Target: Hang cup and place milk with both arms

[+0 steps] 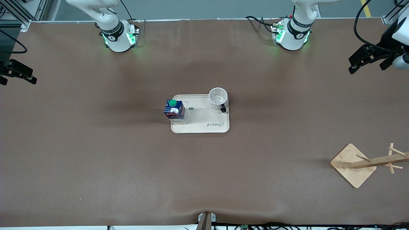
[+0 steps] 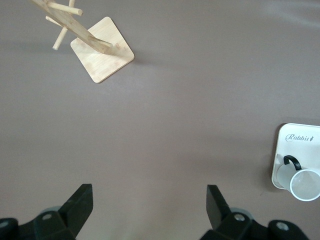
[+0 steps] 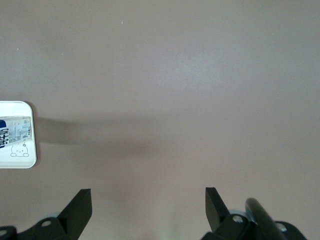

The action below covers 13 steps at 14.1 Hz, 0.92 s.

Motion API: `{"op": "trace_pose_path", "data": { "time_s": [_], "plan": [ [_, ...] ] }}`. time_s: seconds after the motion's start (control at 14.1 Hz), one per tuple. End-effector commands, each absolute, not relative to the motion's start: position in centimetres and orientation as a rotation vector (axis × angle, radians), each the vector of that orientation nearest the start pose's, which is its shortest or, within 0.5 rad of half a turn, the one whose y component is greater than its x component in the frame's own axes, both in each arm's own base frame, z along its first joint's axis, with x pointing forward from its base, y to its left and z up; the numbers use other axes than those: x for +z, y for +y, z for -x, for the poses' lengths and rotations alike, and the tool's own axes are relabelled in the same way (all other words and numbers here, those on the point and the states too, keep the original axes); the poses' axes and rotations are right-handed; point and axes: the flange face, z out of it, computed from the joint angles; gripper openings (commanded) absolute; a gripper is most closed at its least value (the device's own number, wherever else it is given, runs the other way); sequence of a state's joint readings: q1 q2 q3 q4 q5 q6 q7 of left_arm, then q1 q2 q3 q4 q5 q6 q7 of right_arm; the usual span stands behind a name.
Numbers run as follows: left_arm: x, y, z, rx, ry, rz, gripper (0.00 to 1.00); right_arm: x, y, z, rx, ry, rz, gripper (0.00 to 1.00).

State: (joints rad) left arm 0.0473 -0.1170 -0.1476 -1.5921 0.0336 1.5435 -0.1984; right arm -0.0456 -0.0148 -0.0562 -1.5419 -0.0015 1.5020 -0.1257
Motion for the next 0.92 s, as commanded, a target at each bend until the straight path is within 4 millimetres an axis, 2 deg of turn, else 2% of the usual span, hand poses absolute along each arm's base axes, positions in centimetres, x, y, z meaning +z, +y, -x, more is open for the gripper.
{"op": "trace_pose_path", "data": {
  "time_s": [0.0,0.36,0.64,0.78,0.85],
  "plan": [
    [68.0,-5.5,-51.3,-0.115,-0.139,3.112,1.0,64.6,-5.0,-53.3,0.026,-0.06,3.135,1.0],
    [66.7,-6.3,-52.1,-0.077,-0.119,3.114,1.0,64.6,-5.5,-53.3,0.026,-0.048,3.135,1.0],
    [62.3,-11.9,-52.2,0.039,0.017,3.105,1.0,64.5,-5.5,-53.3,0.03,-0.046,3.13,1.0],
    [59.4,-15.5,-51.6,0.099,0.087,3.092,1.0,64.7,-5.5,-53.5,0.015,-0.044,3.13,1.0],
    [57.3,-17.3,-51.0,0.123,0.104,3.084,1.0,65.0,-5.5,-53.5,0.008,-0.042,3.129,1.0]
  ]
}}
